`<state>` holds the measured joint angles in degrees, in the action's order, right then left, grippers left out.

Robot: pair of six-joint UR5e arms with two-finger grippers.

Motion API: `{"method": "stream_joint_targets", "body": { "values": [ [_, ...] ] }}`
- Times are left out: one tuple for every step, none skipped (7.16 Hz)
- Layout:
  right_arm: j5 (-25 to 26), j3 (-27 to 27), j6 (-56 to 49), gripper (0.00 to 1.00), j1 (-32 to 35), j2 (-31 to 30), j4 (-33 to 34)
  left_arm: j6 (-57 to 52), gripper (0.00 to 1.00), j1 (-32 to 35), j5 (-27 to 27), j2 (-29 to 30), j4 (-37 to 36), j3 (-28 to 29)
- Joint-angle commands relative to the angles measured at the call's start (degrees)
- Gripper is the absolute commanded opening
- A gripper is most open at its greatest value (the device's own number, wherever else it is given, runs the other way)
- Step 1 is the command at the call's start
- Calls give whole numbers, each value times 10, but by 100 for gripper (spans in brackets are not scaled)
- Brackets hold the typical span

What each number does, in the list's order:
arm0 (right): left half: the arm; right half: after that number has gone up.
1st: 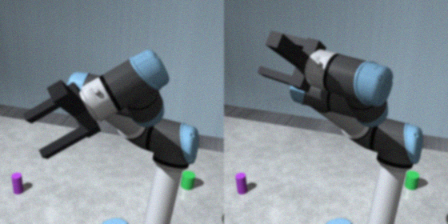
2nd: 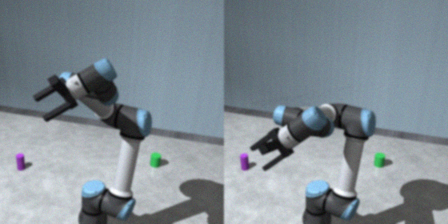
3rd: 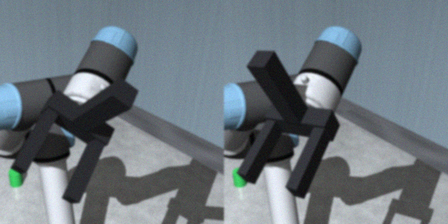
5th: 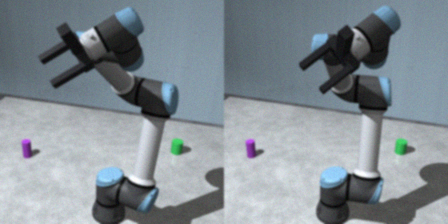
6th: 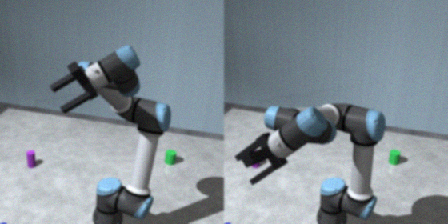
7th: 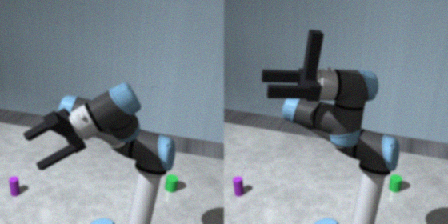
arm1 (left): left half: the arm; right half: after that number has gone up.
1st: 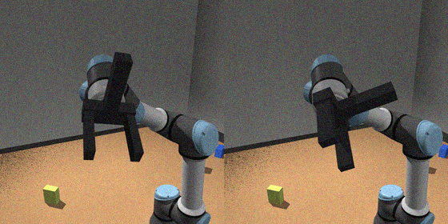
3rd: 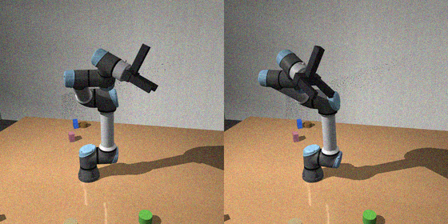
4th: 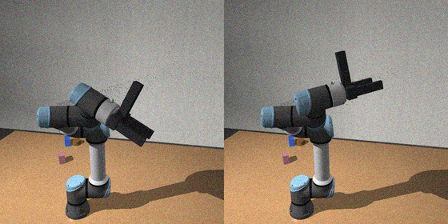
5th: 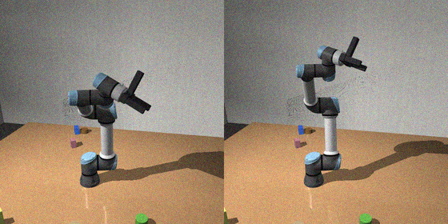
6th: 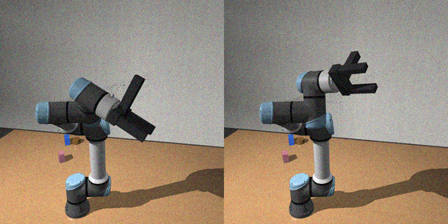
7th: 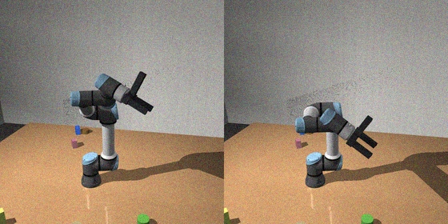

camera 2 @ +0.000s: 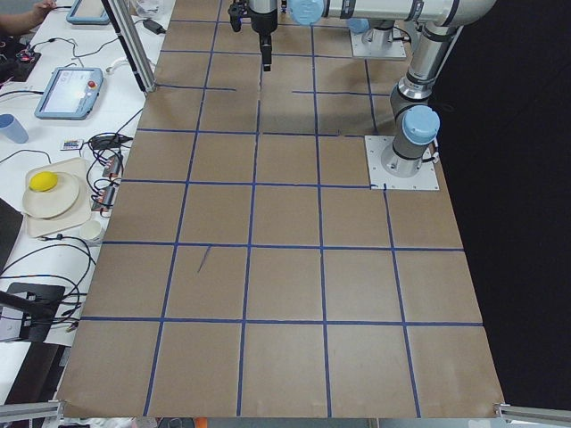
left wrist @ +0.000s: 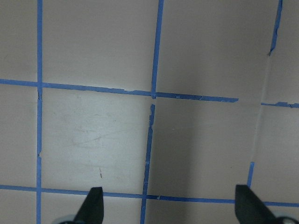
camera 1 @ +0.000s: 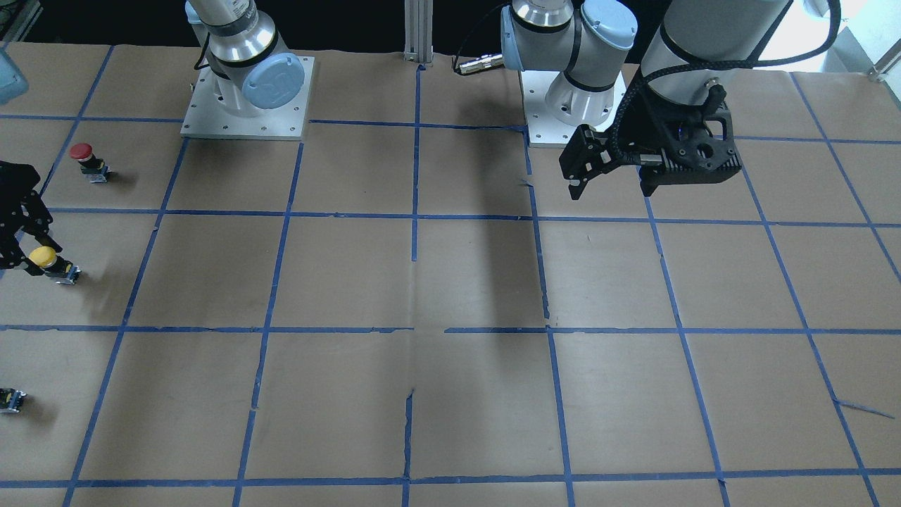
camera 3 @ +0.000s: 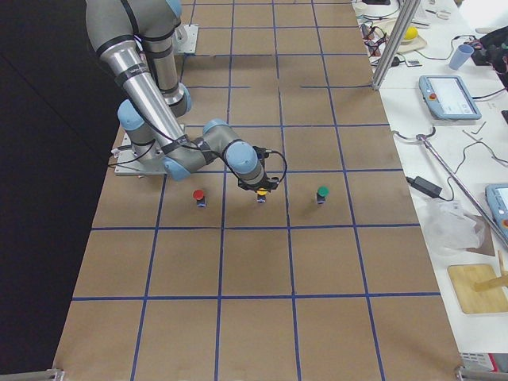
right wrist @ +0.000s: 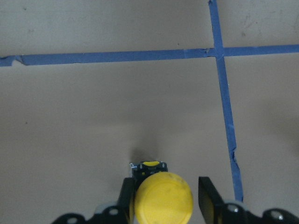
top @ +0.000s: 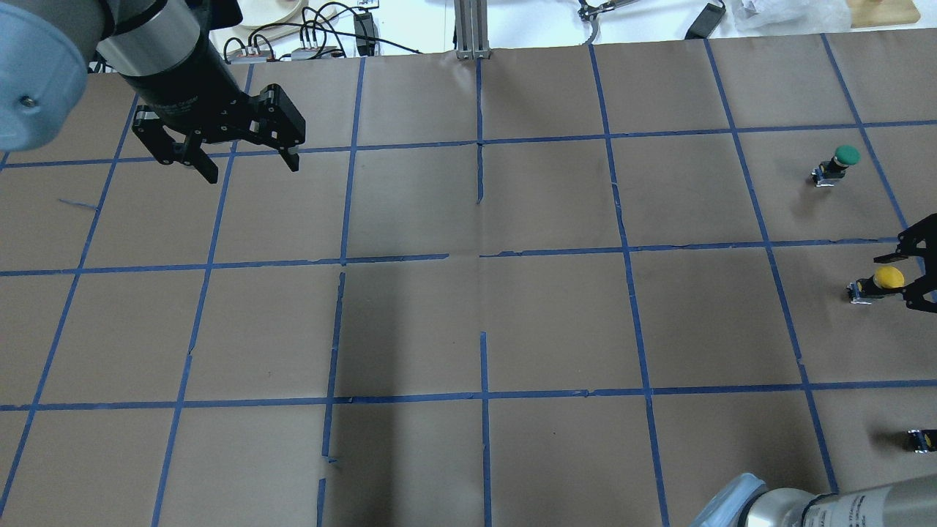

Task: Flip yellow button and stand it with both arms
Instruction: 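Open the right gripper to release the upright yellow button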

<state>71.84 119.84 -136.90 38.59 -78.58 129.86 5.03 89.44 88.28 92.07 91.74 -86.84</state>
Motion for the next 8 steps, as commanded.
{"method": "stream_joint_targets", "body": {
  "values": [
    [7,-5,19,100,-1,-8,-4,0,100,-1,-1,-2,2,1],
    [8,-18,62,100,5,-24,-11,0,100,-1,-2,-3,2,2],
    [10,-41,102,100,10,-51,-55,0,100,-1,-2,-3,3,9],
    [28,-70,188,100,19,-72,-125,0,100,-1,-2,-1,4,13],
    [51,-109,248,100,41,-89,-173,0,100,-2,-2,-1,4,13],
    [82,-164,328,100,79,-104,-243,0,100,-1,-2,-1,4,13],
    [111,-221,419,100,118,-110,-319,0,100,-2,-2,0,4,13],
    [131,-275,536,100,166,-112,-405,0,100,-4,-1,0,4,13]
  ]
}}
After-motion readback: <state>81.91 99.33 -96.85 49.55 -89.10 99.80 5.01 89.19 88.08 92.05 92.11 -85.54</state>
